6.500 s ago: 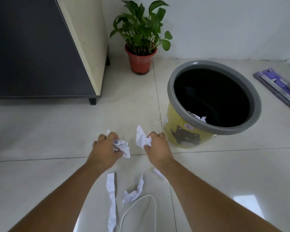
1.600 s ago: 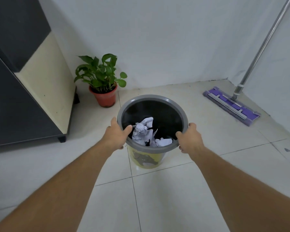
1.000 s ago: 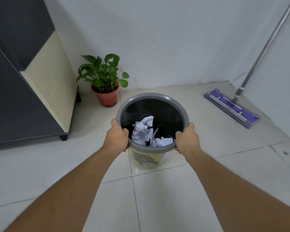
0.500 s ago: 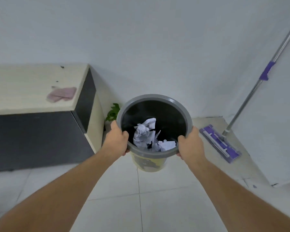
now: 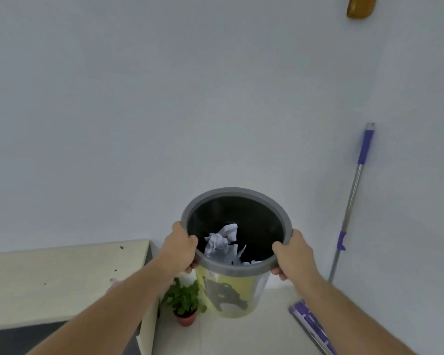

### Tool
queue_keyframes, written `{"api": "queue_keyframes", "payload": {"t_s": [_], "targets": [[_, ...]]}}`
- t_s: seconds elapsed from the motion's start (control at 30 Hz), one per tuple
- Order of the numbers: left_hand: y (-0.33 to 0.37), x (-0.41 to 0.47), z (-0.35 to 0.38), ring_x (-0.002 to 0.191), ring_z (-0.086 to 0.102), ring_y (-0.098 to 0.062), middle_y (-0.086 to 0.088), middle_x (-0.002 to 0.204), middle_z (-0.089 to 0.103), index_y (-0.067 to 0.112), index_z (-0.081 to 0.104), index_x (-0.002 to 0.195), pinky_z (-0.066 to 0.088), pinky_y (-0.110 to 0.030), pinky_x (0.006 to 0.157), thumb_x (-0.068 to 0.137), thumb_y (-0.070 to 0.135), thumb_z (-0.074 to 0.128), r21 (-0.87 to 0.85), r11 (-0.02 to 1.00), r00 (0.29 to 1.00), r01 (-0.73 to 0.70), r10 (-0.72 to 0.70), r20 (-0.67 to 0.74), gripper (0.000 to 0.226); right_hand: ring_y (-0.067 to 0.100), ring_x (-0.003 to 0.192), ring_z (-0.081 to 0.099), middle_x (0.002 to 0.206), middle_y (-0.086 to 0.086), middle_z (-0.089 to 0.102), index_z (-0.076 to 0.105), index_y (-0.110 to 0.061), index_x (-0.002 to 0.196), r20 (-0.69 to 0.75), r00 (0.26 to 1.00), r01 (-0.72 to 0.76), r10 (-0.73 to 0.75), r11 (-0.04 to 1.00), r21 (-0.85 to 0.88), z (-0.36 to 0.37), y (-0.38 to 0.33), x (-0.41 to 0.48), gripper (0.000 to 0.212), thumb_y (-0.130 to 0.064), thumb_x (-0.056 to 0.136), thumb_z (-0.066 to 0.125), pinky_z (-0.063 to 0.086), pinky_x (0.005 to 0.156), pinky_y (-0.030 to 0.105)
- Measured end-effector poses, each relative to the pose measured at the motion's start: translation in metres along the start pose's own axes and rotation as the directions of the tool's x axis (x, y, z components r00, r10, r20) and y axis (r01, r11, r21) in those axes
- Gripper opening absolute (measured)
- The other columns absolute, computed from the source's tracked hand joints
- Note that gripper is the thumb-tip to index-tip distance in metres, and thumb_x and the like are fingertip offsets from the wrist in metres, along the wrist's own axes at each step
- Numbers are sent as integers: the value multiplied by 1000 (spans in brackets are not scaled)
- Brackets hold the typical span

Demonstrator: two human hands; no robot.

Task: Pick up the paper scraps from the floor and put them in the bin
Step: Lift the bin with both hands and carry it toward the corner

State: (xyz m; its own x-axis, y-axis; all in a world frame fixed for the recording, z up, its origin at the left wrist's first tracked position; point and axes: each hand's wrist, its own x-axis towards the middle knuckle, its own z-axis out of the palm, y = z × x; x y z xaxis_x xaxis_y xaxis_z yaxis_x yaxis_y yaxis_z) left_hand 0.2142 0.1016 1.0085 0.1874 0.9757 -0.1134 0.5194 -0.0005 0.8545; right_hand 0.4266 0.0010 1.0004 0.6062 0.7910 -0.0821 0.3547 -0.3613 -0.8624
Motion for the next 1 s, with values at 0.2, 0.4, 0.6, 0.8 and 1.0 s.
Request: {"api": "queue_keyframes", "payload": {"t_s": [0.2,0.4,0.6,0.8,1.0], "targets": [[78,-20,-13,51,54,-19,-17,77,63,13,37,113,46,-25,40,98,14,39,-70,996,998,-56,57,19,15,18,50,60,91,17,66,46,-12,121,-75,994,79,-78,997,8,-78,-59,-9,28,-16,95,54,50,47,25],[95,-4,-23,48,57,-18,-17,75,66,14,37,112,49,-26,43,98,15,39,-47,990,990,-132,134,42,15,18,48,59,87,19,67,45,-13,120,-116,990,84,-77,995,57,-87,-78,-15,28,-13,94,54,50,45,24],[98,29,-34,52,60,-21,-20,80,71,14,38,112,54,-32,51,99,19,39,7,981,977,-192,191,96,14,20,53,60,89,18,67,46,-14,119,-157,987,45,-29,994,100,-69,-87,-7,25,-17,95,55,50,48,24],[115,66,-21,51,59,-19,-18,78,69,14,37,115,52,-27,46,100,20,39,7,978,966,-210,207,157,16,20,53,59,89,18,67,48,-13,117,-190,981,1,26,990,139,-67,-85,24,23,-17,96,55,50,49,25],[139,99,10,53,58,-20,-18,75,68,12,36,116,50,-27,47,99,18,36,3,969,953,-246,241,183,18,20,54,60,93,19,67,46,-14,118,-228,973,-7,37,992,129,-86,-81,76,23,-16,96,53,51,50,25]]}}
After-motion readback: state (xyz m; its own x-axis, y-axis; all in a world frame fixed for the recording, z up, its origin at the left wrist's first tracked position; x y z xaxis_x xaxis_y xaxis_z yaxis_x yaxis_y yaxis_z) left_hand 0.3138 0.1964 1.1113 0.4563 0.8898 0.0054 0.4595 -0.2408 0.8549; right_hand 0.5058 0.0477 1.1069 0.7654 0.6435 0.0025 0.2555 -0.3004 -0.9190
